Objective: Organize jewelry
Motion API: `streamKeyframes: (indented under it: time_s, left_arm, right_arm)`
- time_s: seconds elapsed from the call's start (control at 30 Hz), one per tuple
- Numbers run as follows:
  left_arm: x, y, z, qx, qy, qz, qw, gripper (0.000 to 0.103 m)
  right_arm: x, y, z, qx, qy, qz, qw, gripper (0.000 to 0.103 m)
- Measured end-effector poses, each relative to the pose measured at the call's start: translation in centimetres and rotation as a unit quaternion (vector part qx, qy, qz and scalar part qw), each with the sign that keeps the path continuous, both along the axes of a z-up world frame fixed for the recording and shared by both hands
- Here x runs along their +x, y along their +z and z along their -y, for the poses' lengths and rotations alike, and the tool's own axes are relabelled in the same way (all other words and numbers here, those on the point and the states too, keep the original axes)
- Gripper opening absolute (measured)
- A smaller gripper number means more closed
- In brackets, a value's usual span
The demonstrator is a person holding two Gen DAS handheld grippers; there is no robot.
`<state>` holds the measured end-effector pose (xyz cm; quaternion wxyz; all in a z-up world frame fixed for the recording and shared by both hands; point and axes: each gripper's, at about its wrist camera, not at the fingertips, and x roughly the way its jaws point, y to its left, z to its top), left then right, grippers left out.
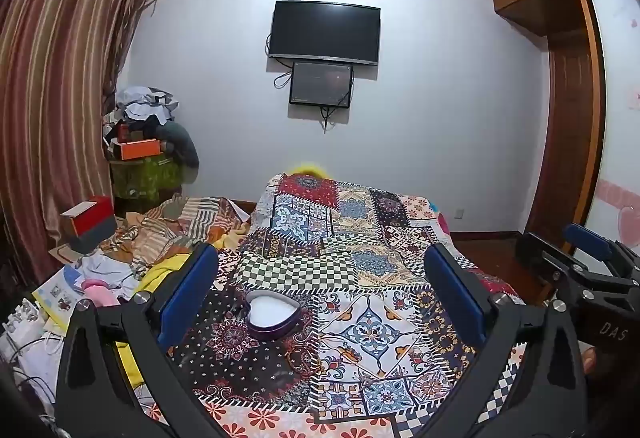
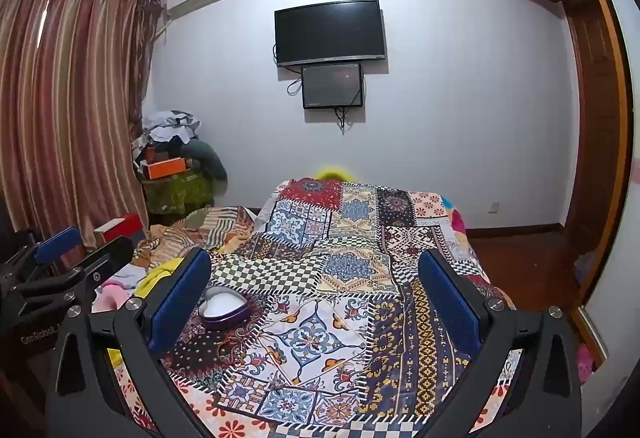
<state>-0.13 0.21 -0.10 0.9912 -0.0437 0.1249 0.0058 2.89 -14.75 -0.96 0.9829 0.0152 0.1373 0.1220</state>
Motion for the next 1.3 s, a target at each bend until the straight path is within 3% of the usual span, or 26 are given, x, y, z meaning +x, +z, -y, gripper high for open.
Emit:
streamKeyframes:
  time_s: [1.3]
  left_arm:
    - [0.7, -1.1, -0.3, 0.0, 0.002, -0.009, 1.0, 0.103]
  right_arm:
    - [-0.1, -0.4, 0.3, 0.0, -0.003, -0.006, 1.0, 0.103]
